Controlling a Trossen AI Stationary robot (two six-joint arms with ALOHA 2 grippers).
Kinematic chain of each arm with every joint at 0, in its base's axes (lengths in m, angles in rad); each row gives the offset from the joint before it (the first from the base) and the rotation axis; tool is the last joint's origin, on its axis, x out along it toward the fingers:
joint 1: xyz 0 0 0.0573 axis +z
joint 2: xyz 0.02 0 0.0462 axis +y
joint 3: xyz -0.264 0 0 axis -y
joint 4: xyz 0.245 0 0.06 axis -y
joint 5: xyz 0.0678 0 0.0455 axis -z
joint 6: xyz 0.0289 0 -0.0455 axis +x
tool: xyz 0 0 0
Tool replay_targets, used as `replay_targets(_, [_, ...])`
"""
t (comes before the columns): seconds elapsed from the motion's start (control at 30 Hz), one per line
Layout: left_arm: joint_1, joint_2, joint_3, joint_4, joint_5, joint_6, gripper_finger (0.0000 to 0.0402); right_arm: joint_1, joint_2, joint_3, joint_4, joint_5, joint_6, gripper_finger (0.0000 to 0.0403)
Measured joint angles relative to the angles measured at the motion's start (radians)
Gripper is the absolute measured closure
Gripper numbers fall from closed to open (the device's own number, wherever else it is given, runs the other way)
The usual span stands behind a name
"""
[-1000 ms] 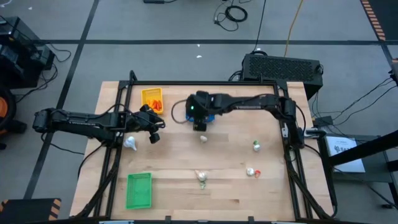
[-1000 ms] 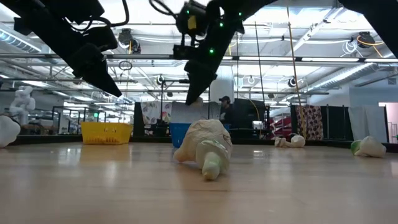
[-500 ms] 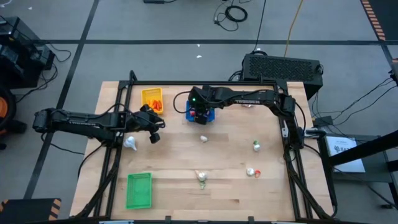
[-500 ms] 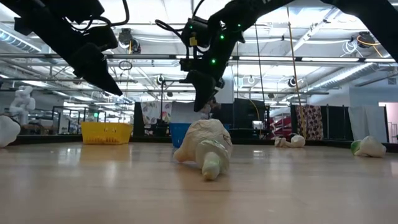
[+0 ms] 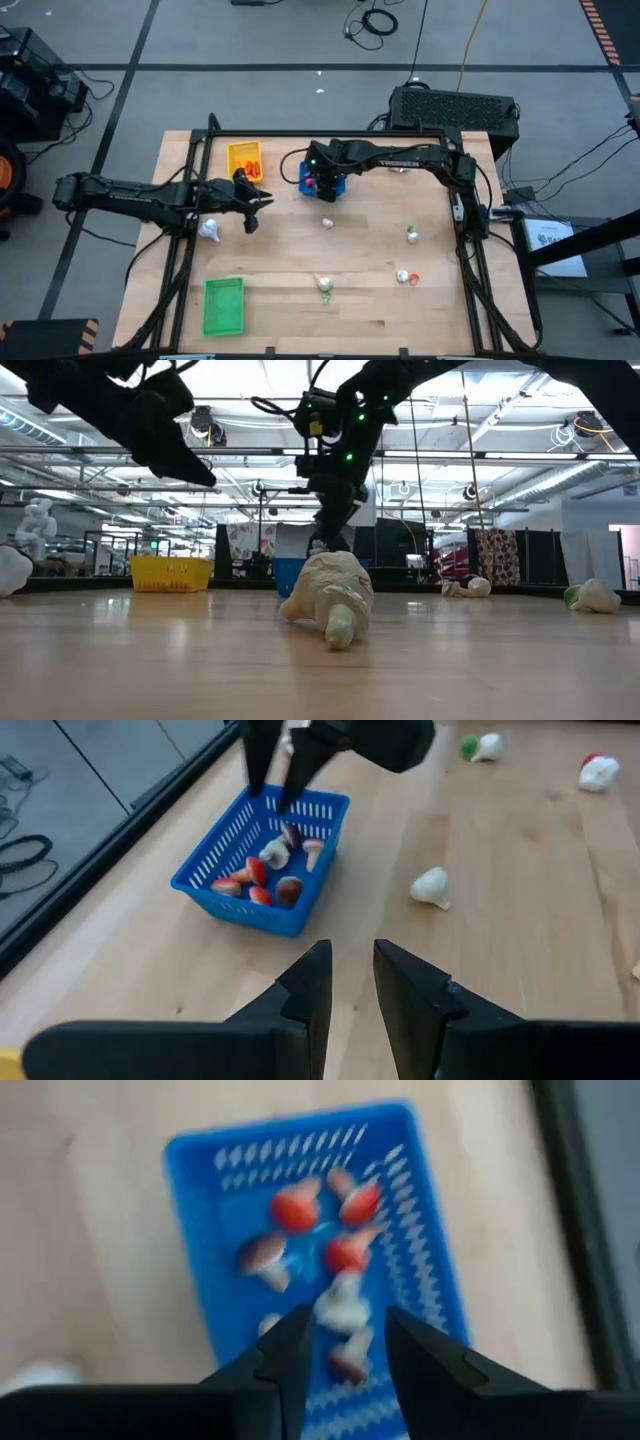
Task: Sort produce into baskets
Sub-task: Put the green mushroom into the blue bin
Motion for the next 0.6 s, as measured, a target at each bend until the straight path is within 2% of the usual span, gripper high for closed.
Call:
replay_targets(0.2, [-0.067,-0.122,-0.001,-0.022,0.022,-0.003,0.0315,0.079,-0.02,0.0,-0.104,-0.15,0.089,0.0283])
replay_targets(0.4, [-0.132,-0.244,-0.001,-0.097,0.19,-0.079,0.0315,0.241,-0.023,0.0,-0.125,-0.146,0.15,0.0284])
replay_targets(0.6, [-0.2,-0.262,-0.001,-0.061,0.206,-0.032,0.0315,0.44,-0.019,0.0,-0.099,-0.148,0.191,0.0284])
